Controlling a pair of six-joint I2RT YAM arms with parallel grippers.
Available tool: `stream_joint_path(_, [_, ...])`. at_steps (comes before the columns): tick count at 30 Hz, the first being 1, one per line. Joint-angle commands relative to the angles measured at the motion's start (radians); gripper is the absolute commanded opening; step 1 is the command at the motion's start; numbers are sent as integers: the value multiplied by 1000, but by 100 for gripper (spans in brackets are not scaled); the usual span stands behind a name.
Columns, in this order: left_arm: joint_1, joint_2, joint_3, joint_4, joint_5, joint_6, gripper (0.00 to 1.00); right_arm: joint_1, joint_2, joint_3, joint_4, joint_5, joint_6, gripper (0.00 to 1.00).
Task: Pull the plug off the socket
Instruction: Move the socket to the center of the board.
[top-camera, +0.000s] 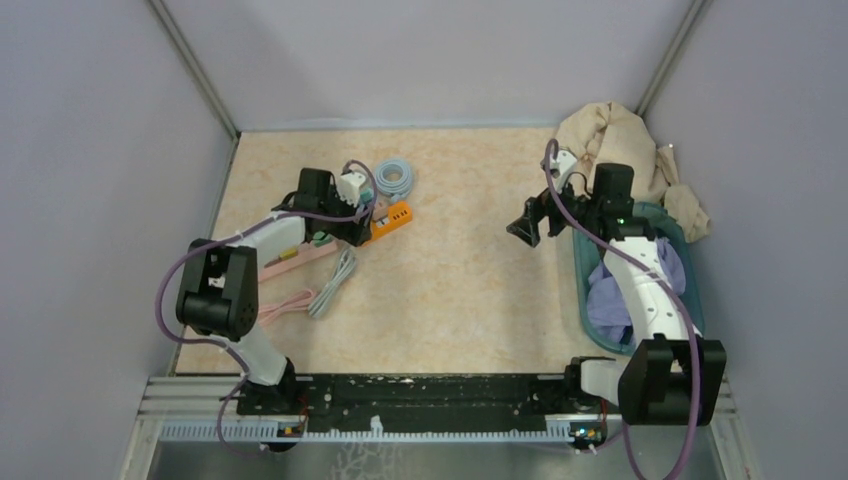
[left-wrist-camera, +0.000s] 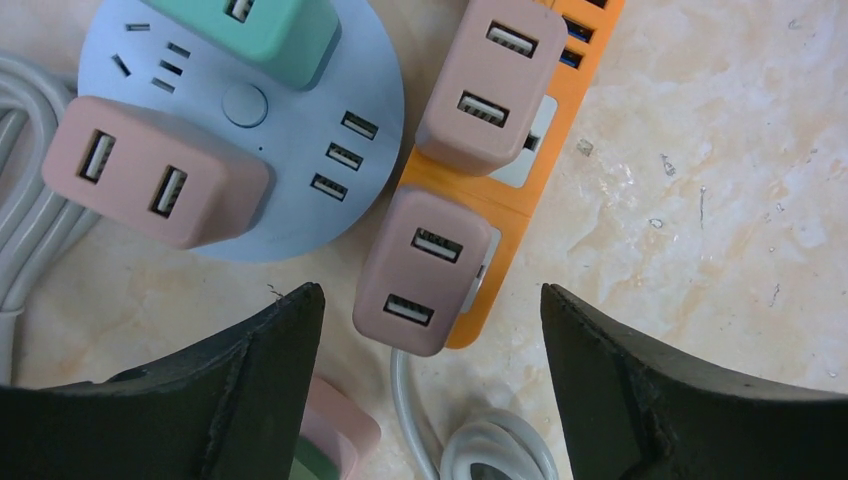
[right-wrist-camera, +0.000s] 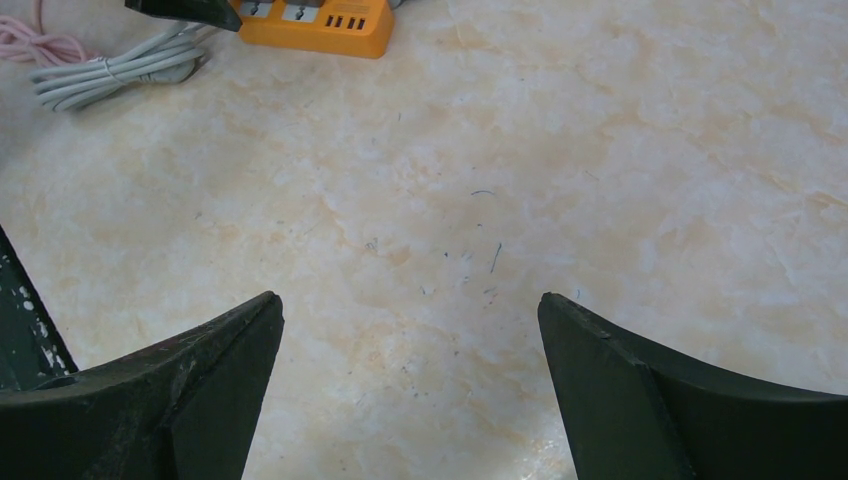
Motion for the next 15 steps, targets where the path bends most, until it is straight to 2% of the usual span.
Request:
stream_joint_path(1, [-3,31,5,80,45,42,85,11,9,10,44,-29,-10,99])
stream_joint_path(9, [-19,63,-45,216,63,27,80,12,21,16,48,-31,-7,99])
stream_joint_path(15, [-53,81,-65,238,41,66,75,12,23,17,50,-31,-8,99])
